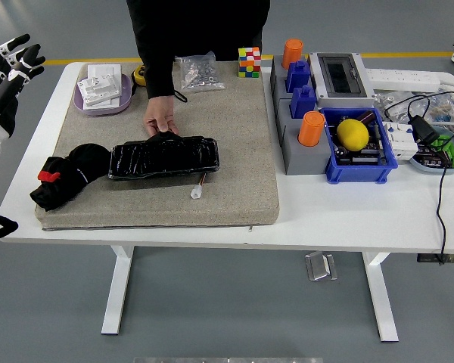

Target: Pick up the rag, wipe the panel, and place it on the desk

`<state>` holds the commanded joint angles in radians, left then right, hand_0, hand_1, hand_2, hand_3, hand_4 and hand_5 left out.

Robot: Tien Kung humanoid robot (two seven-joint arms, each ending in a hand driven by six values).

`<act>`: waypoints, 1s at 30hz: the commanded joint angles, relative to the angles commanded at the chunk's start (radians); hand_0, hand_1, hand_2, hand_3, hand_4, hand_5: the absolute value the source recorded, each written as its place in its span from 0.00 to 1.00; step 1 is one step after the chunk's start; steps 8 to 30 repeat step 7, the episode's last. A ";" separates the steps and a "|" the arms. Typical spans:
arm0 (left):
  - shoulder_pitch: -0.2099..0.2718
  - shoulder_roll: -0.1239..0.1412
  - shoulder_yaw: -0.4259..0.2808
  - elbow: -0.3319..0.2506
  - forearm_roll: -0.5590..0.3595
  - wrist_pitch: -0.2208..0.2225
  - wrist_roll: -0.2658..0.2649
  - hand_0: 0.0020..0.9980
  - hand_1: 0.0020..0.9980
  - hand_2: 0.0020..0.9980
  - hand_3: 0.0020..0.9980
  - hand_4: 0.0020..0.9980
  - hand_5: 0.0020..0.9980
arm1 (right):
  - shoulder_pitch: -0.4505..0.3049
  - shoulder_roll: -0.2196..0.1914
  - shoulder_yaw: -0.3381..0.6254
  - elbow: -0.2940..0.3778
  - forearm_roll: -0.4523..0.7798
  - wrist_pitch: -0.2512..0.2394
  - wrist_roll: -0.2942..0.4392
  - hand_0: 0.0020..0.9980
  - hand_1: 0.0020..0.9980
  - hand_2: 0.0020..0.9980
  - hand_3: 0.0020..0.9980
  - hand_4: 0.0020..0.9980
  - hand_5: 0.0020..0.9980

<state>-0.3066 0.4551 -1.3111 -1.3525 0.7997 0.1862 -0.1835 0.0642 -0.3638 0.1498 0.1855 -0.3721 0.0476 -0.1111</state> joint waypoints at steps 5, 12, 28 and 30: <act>-0.004 0.007 0.007 0.009 -0.020 -0.012 -0.008 0.82 0.78 0.78 0.79 0.91 0.47 | 0.000 -0.001 0.010 0.001 0.001 -0.001 0.000 0.73 0.59 0.67 0.58 1.00 0.42; -0.003 0.009 0.010 0.012 -0.028 -0.018 -0.010 0.82 0.78 0.78 0.79 0.91 0.47 | -0.003 0.001 0.016 0.001 0.002 -0.002 0.000 0.73 0.59 0.67 0.58 1.00 0.42; -0.003 0.009 0.010 0.012 -0.028 -0.018 -0.010 0.82 0.78 0.78 0.79 0.91 0.47 | -0.003 0.001 0.016 0.001 0.002 -0.002 0.000 0.73 0.59 0.67 0.58 1.00 0.42; -0.003 0.009 0.010 0.012 -0.028 -0.018 -0.010 0.82 0.78 0.78 0.79 0.91 0.47 | -0.003 0.001 0.016 0.001 0.002 -0.002 0.000 0.73 0.59 0.67 0.58 1.00 0.42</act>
